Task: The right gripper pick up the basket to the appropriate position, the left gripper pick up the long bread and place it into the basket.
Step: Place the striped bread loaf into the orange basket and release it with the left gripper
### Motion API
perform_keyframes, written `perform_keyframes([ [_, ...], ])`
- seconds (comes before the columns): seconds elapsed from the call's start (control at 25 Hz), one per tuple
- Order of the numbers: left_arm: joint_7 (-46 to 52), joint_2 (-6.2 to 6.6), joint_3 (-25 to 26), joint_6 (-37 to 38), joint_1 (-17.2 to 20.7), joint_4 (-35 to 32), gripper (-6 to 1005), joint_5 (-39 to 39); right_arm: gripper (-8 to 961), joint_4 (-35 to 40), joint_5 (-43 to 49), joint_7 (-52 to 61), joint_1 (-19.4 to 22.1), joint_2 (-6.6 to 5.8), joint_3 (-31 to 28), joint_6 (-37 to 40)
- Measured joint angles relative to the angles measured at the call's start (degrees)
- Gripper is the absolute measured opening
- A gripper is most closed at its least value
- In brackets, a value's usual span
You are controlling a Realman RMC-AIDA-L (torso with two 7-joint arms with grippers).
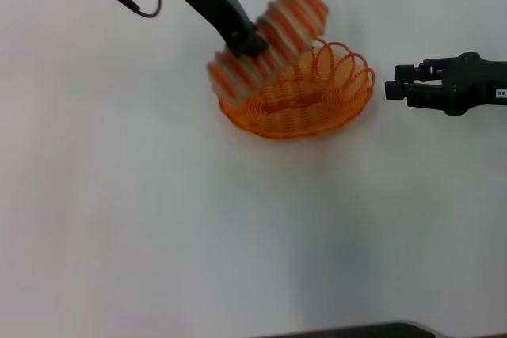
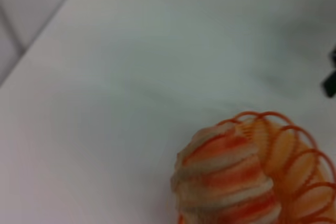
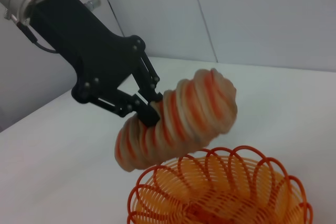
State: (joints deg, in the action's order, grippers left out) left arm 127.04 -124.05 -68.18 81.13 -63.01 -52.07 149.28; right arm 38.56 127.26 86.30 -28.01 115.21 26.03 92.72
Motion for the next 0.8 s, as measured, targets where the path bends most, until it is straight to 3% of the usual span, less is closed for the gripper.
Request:
perform_keyframes([
  [0.4, -6.06, -0.22, -6.18, -2.84, -4.13, 7.73, 131, -5.65, 437, -0.98, 0.03, -0.43, 0.22, 0.53, -0.19, 0.01],
  [0.64, -7.02, -0.23, -7.69, -5.93, -5.95, 9.49, 223, -7.34, 437, -1.99, 0.10, -0.63, 0.38, 0.61, -0.16, 0.00],
  [0.8, -7.12, -0.23, -8.18, -7.30, -6.22, 10.45, 377, -7.35, 437, -2.53, 0.10, -0.91, 0.47, 0.62, -0.03, -0.02],
])
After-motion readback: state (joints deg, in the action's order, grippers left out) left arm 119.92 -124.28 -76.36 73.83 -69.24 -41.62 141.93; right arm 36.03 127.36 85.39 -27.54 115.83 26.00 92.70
